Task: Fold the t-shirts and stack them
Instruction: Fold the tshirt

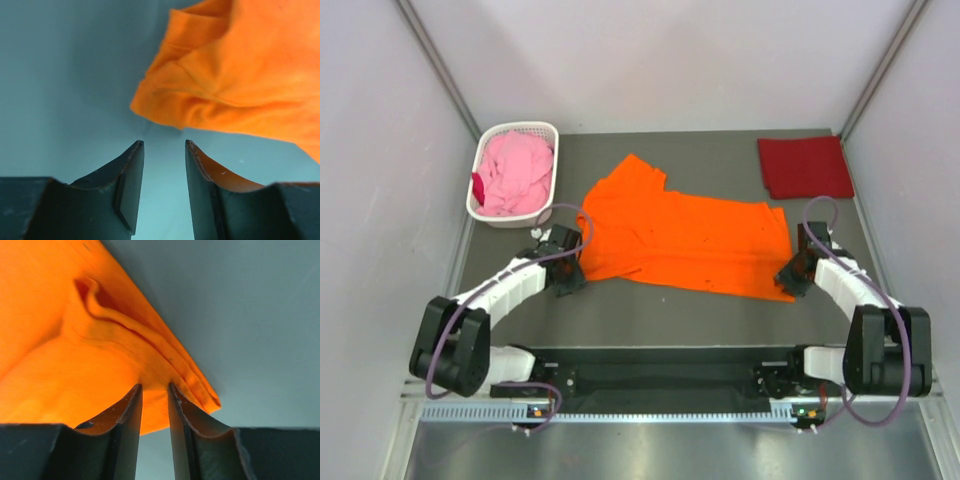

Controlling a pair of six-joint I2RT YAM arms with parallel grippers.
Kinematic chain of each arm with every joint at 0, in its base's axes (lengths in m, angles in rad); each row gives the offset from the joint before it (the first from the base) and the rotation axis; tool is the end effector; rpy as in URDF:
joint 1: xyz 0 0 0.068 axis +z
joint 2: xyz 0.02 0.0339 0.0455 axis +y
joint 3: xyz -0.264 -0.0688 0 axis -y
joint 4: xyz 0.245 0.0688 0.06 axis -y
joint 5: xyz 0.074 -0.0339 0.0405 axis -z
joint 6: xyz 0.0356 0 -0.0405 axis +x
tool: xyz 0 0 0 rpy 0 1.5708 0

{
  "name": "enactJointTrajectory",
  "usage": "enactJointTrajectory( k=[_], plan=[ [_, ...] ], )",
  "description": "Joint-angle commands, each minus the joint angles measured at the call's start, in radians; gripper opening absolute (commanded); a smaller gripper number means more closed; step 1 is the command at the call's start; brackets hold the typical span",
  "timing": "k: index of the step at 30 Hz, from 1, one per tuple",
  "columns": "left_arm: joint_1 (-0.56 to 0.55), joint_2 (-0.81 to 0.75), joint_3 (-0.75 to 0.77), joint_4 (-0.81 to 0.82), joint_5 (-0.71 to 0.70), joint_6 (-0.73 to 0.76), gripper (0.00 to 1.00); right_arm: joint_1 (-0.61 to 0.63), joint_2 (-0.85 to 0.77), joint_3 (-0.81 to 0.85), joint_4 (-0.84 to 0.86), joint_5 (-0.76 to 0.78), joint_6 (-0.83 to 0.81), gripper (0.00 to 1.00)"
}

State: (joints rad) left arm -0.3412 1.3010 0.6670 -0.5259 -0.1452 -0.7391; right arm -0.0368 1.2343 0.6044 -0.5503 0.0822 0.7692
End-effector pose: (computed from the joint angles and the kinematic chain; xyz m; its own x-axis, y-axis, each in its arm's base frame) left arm 0.2149 -0.0708 0.1710 -0.8248 -0.4144 -0.3846 -0.3775 0.9101 -0.1710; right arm 0.2076 -0.0106 0.1656 -0.6167 0.7164 -0.3264 0.6915 0.6911 0.2103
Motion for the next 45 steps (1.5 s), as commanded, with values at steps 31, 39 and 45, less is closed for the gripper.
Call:
enactJointTrajectory(
  k=[31, 39, 45],
  plan=[
    [0.06, 0.228, 0.465, 0.018, -0.101, 0.241, 0.42, 0.487, 0.022, 0.357, 0.26, -0.078, -0.353, 0.42],
    [0.088, 0.429, 0.571, 0.018, 0.028, 0.297, 0.39, 0.698, 0.491, 0.691, 0.394, -0.252, -0.505, 0.45],
    [0.122, 0.495, 0.571, 0.069, 0.096, 0.314, 0.37, 0.727, 0.692, 0.834, 0.412, -0.351, -0.57, 0.47]
  ],
)
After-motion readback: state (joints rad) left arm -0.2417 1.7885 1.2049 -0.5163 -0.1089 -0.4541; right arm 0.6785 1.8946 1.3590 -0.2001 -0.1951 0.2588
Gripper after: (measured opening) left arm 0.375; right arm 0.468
